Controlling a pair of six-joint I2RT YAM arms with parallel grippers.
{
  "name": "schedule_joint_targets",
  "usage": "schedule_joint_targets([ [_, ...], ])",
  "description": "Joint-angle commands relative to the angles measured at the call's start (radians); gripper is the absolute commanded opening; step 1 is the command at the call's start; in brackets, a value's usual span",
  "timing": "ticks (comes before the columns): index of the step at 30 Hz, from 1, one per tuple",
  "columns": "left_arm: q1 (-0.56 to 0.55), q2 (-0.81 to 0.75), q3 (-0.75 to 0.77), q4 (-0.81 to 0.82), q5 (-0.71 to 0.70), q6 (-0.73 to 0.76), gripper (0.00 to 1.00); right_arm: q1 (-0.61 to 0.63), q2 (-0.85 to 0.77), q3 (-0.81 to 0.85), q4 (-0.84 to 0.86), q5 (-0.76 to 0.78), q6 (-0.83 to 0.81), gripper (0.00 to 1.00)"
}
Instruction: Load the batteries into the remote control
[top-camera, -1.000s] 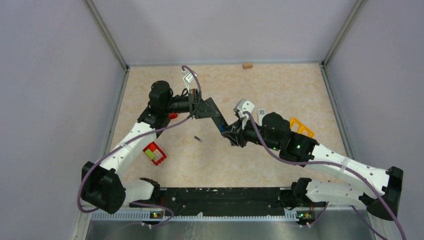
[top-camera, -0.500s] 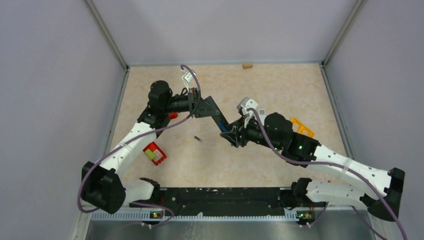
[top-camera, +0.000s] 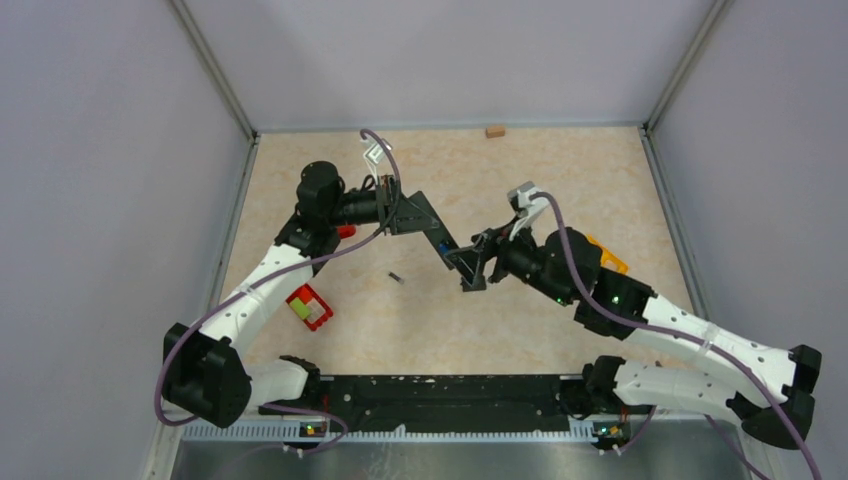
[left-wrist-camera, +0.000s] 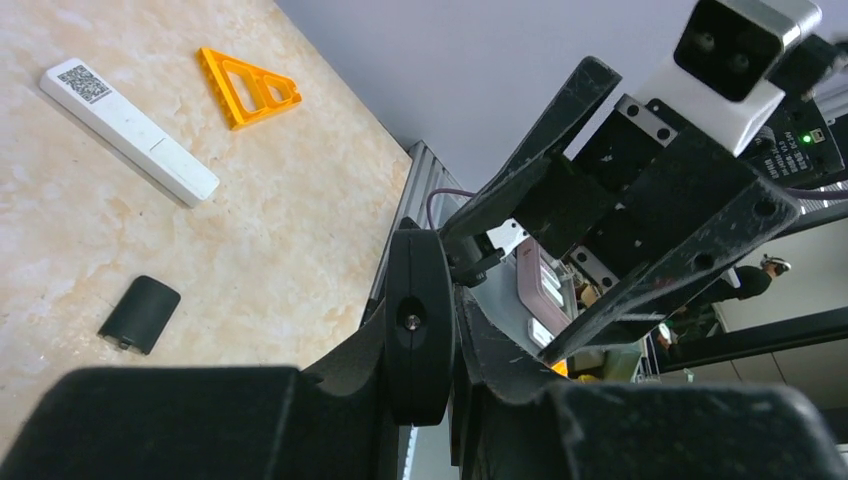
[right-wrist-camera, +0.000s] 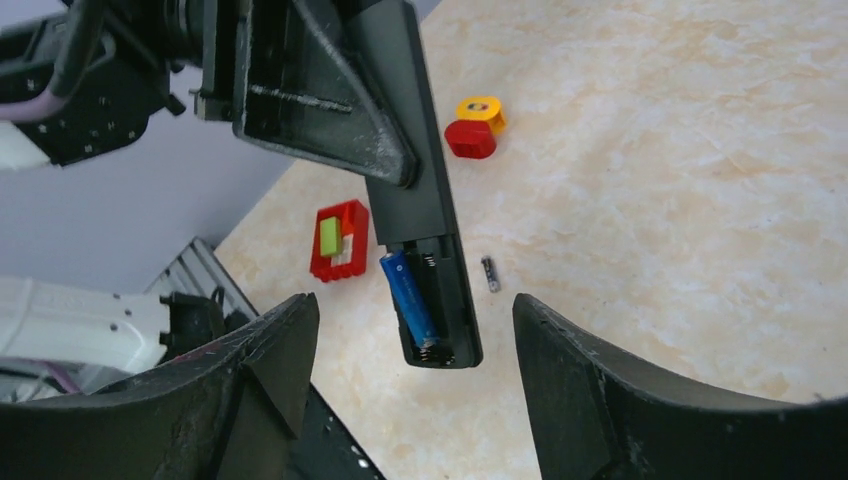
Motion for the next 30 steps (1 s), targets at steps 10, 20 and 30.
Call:
schedule_joint_targets([
  [10,0.007,-0.040,-0.019,0.142,-0.070,-0.059,0.00,0.005,-0.136,-0.235,0.219,0.144,0.843,0.90],
  [20,0.007,-0.034,-0.030,0.171,-0.034,-0.111,0.00,0.005,0.002,-0.247,0.475,0.076,0.889,0.92],
  [30,0.007,-0.036,-0.036,0.177,-0.002,-0.093,0.00,0.002,0.022,-0.223,0.466,0.122,0.871,0.92],
])
